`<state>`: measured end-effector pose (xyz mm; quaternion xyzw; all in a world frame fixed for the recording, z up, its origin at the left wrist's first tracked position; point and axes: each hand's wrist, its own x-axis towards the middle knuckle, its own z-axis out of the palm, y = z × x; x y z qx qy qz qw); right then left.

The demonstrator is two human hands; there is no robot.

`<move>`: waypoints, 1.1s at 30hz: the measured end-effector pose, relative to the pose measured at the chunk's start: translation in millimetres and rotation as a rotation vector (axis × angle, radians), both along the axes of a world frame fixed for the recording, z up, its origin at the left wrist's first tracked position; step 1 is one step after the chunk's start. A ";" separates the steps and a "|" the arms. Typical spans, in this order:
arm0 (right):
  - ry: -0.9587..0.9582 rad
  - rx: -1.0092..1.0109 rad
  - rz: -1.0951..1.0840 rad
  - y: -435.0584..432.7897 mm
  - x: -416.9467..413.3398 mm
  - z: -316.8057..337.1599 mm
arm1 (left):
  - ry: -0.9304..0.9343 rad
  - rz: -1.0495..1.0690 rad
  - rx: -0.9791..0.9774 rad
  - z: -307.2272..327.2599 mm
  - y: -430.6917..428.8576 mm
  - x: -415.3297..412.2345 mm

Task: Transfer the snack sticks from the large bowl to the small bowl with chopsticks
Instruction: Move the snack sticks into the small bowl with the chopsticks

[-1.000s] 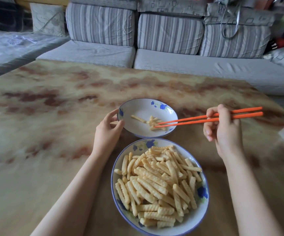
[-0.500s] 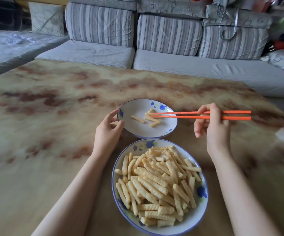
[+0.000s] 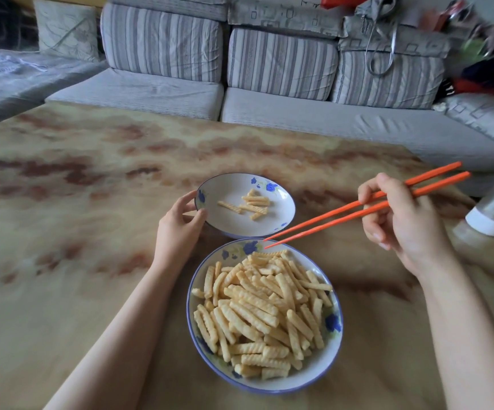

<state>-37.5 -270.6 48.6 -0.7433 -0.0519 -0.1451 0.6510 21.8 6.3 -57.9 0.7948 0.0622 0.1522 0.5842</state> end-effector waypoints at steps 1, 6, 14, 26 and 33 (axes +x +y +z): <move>0.004 -0.011 -0.001 -1.2 -1.1 -0.6 | 0.001 0.000 0.003 0.5 -0.2 -0.5; 0.024 -0.072 -0.005 -4.3 -4.3 -7.8 | 0.001 -0.003 -0.001 1.3 -0.5 -1.2; -0.007 -0.072 -0.025 4.3 -8.5 -13.4 | 0.010 0.001 -0.006 1.5 -1.1 0.0; -0.059 0.402 -0.268 13.6 17.1 -12.7 | 0.005 0.003 0.006 1.2 -0.2 -0.7; 0.027 0.262 -0.282 29.8 40.1 -28.2 | -0.001 0.002 0.010 0.5 0.2 -0.5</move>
